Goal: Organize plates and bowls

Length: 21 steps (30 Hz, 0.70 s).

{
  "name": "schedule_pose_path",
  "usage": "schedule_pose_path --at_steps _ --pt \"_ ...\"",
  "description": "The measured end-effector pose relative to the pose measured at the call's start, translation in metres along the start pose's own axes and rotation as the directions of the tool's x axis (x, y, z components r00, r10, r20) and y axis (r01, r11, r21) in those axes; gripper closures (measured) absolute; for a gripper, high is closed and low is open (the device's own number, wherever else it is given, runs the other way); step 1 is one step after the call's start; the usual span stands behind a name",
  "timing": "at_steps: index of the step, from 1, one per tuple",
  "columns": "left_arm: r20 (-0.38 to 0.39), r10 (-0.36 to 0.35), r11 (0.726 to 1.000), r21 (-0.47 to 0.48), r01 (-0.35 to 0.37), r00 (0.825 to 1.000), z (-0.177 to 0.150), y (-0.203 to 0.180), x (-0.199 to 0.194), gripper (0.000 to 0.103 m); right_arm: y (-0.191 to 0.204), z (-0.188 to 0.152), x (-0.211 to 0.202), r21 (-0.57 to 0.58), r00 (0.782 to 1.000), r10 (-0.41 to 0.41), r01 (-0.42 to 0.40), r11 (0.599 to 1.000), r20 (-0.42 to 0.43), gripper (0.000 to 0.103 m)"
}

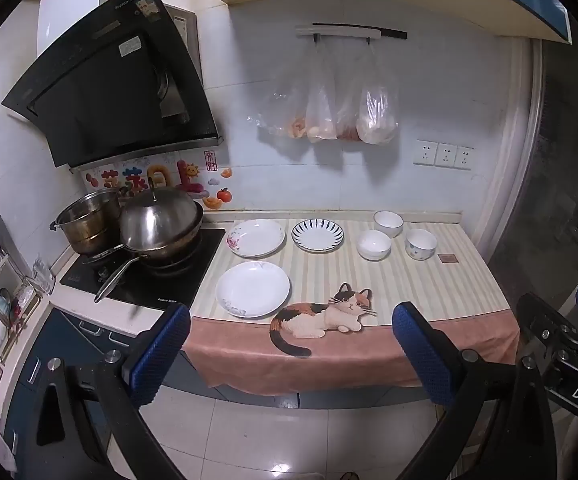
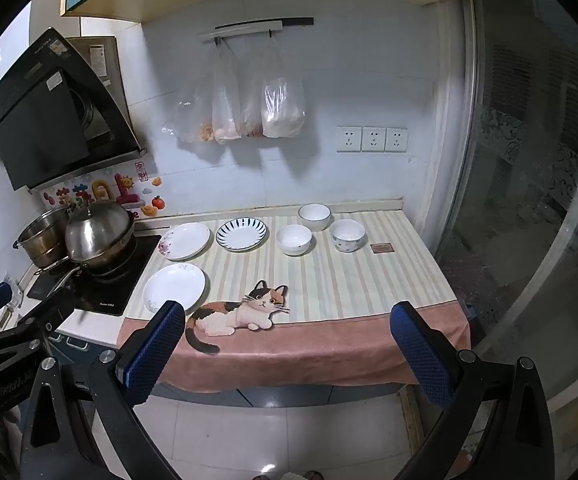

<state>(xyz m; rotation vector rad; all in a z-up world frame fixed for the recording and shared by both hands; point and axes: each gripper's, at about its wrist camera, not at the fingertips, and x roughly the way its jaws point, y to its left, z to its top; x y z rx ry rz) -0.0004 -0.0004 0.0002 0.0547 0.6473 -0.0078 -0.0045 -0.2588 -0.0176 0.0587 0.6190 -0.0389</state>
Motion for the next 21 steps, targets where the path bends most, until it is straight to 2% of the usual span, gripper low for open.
schedule_pose_path --at_steps 8,9,21 --pt "-0.015 -0.003 1.000 -0.008 0.003 1.000 0.001 -0.002 0.006 0.000 0.000 0.000 0.000 -0.001 1.000 -0.002 0.002 1.000 -0.008 0.000" --pt "0.003 -0.010 1.000 -0.010 0.010 1.000 0.000 0.001 0.000 0.000 0.000 0.000 -0.001 -0.002 1.000 -0.002 0.002 1.000 -0.008 0.000" --pt "0.001 -0.010 1.000 -0.013 0.010 1.000 -0.005 0.006 -0.005 0.000 0.000 0.000 -0.003 -0.001 1.000 -0.001 0.001 1.000 -0.008 0.000"
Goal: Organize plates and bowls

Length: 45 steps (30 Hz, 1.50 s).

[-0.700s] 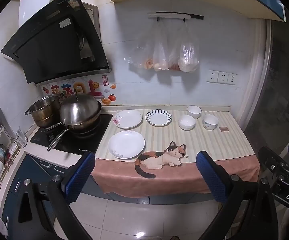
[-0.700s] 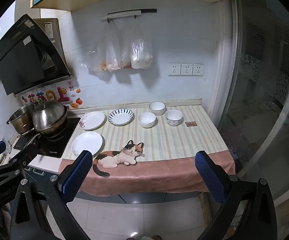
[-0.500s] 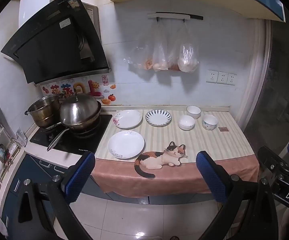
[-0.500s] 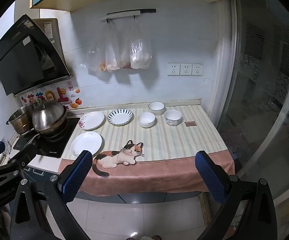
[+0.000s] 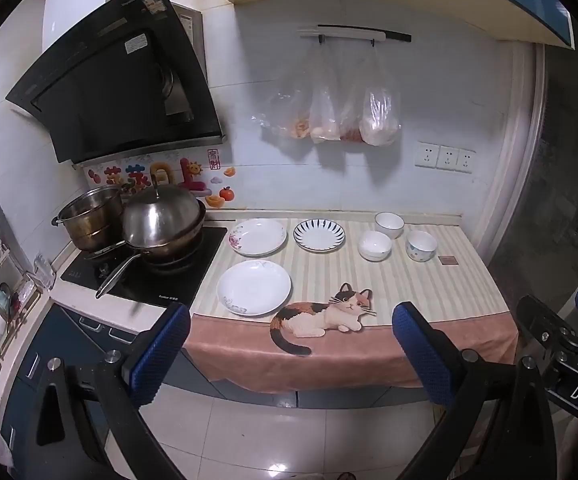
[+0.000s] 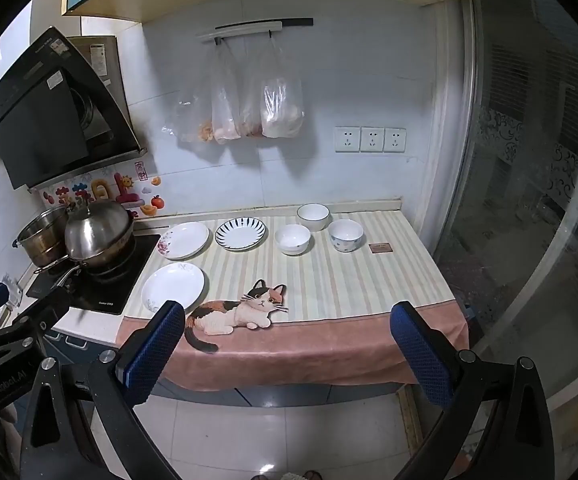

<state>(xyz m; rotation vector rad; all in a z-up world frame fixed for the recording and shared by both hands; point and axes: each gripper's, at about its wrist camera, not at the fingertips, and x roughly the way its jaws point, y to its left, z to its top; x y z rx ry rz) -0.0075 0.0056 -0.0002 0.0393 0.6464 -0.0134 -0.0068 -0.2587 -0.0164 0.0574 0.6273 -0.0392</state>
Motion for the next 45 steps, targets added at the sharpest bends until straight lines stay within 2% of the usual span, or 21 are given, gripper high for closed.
schedule_pose_path --at_steps 28,45 --pt "0.006 0.011 1.000 -0.008 -0.011 1.000 -0.006 0.011 -0.003 0.000 -0.006 0.004 -0.010 0.005 1.000 0.005 -0.005 1.000 0.004 0.000" --pt "0.015 0.013 1.000 -0.004 -0.012 1.000 -0.005 0.013 -0.003 0.000 0.009 0.008 -0.008 0.005 1.000 0.003 -0.003 1.000 0.012 0.000"
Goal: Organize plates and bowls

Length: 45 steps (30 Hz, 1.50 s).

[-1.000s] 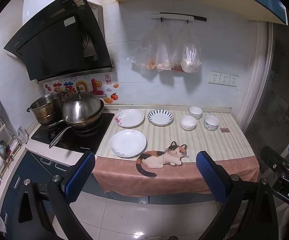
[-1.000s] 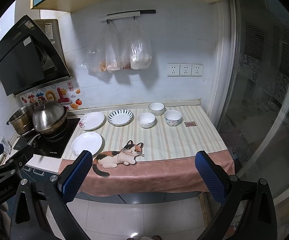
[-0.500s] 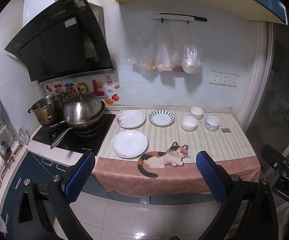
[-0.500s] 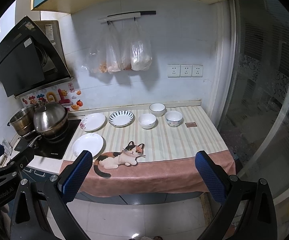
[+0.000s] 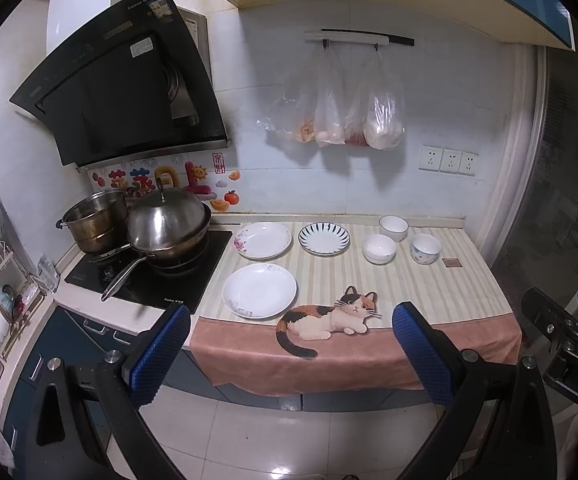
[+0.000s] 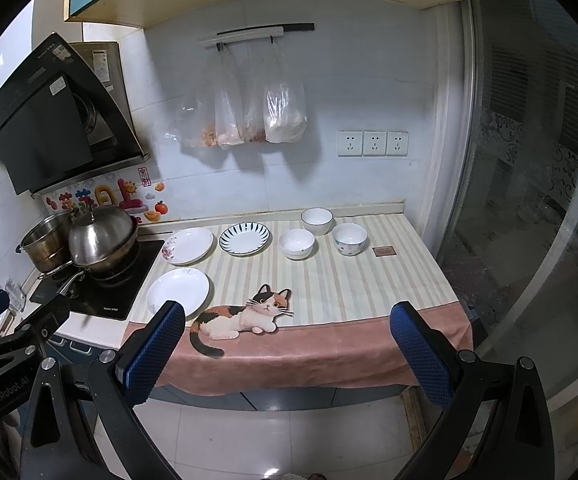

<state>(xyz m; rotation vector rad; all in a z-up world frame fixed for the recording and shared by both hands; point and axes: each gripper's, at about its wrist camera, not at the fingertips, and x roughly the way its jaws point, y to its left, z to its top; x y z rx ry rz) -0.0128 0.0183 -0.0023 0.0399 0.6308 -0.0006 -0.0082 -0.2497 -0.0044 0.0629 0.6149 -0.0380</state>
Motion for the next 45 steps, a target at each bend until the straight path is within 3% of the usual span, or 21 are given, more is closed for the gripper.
schedule_pose_path --at_steps 28,33,39,45 --pt "0.011 -0.005 1.000 0.002 0.005 1.000 0.009 -0.008 0.006 0.000 -0.001 -0.002 0.003 0.000 1.000 -0.002 0.002 1.000 0.002 0.000" --pt "-0.006 -0.014 1.000 0.005 0.014 1.000 0.019 -0.008 0.022 0.000 0.005 -0.001 0.015 0.008 1.000 -0.006 0.006 1.000 -0.008 0.000" --pt "-0.023 0.015 1.000 -0.009 -0.016 1.000 0.023 0.021 0.064 0.000 0.015 -0.003 0.050 0.067 0.997 0.073 -0.072 0.995 -0.011 0.000" --pt "-0.099 0.085 0.994 -0.067 -0.092 0.991 0.017 0.070 0.135 0.000 0.051 -0.016 0.137 0.073 0.975 0.180 -0.172 0.982 -0.127 0.000"
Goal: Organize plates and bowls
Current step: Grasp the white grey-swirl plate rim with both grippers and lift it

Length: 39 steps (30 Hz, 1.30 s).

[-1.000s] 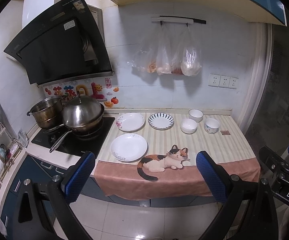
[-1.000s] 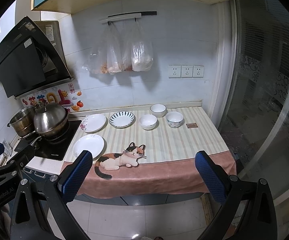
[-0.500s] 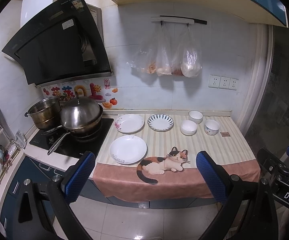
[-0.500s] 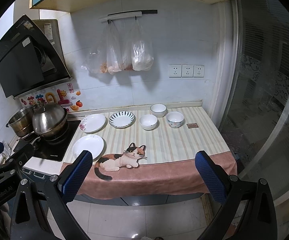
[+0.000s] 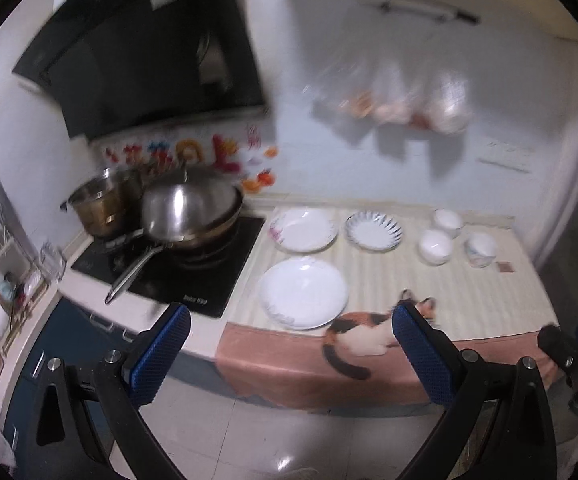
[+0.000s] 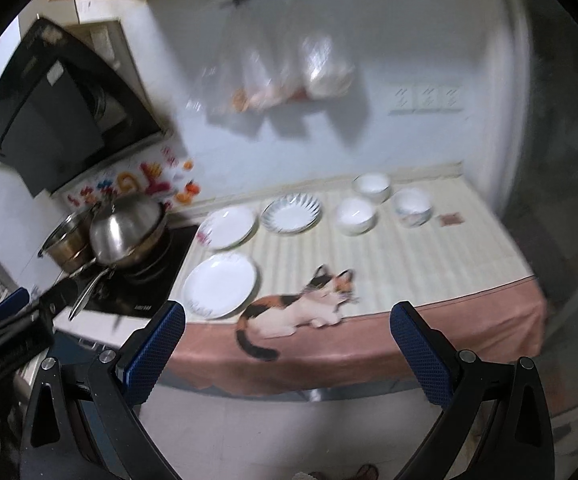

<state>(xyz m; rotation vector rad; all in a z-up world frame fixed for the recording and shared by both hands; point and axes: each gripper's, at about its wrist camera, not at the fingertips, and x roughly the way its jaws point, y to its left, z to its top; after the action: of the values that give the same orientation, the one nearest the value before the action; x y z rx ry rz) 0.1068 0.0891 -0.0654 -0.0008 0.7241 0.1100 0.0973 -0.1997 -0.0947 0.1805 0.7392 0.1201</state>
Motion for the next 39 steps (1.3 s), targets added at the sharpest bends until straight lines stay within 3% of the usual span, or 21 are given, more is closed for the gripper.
schedule_pose_path --at_steps 6,11,14,18,21,24,29,30,32,33,34,39 --pt "-0.168 0.016 0.999 -0.042 -0.023 0.986 0.006 0.034 0.111 0.000 0.018 0.005 0.121 0.010 0.980 0.085 -0.084 0.996 -0.180 0.000" --pt "-0.309 0.018 0.996 -0.073 -0.043 0.951 0.010 0.055 0.209 0.000 0.028 0.023 0.245 0.008 0.945 0.122 -0.126 0.992 -0.303 0.000" --pt "-0.398 0.007 0.995 -0.092 -0.047 0.917 0.011 0.062 0.271 0.000 0.028 0.028 0.321 0.025 0.908 0.151 -0.154 0.988 -0.391 0.000" --pt "-0.514 -0.015 0.991 -0.120 -0.055 0.857 0.008 0.070 0.358 0.002 0.033 0.031 0.422 0.038 0.848 0.187 -0.193 0.980 -0.497 0.003" --pt "-0.587 -0.054 0.985 -0.166 -0.055 0.808 -0.003 0.077 0.410 0.013 0.038 0.029 0.490 0.050 0.794 0.210 -0.222 0.974 -0.570 0.009" --pt "-0.631 -0.079 0.980 -0.191 -0.056 0.772 -0.012 0.084 0.441 0.026 0.043 0.024 0.539 0.071 0.748 0.226 -0.233 0.970 -0.625 0.022" --pt "-0.673 -0.123 0.977 -0.212 -0.031 0.730 -0.023 0.087 0.469 0.059 0.055 0.009 0.588 0.081 0.672 0.240 -0.259 0.962 -0.700 0.045" --pt "-0.679 -0.132 0.977 -0.212 -0.020 0.722 -0.025 0.086 0.472 0.062 0.057 0.006 0.594 0.085 0.659 0.246 -0.267 0.960 -0.711 0.056" --pt "-0.683 -0.131 0.981 -0.196 -0.008 0.719 -0.029 0.084 0.473 0.070 0.065 0.006 0.597 0.066 0.671 0.242 -0.277 0.959 -0.701 0.071" --pt "-0.681 -0.129 0.982 -0.186 -0.001 0.721 -0.030 0.084 0.471 0.070 0.067 0.006 0.601 0.062 0.665 0.242 -0.283 0.957 -0.706 0.082" --pt "-0.678 -0.130 0.983 -0.186 0.002 0.724 -0.030 0.084 0.470 0.071 0.067 0.004 0.604 0.055 0.666 0.224 -0.265 0.963 -0.712 0.086" --pt "-0.669 -0.134 0.985 -0.172 0.022 0.732 -0.034 0.085 0.459 0.075 0.068 0.002 0.604 0.086 0.684 0.248 -0.262 0.961 -0.686 0.087"
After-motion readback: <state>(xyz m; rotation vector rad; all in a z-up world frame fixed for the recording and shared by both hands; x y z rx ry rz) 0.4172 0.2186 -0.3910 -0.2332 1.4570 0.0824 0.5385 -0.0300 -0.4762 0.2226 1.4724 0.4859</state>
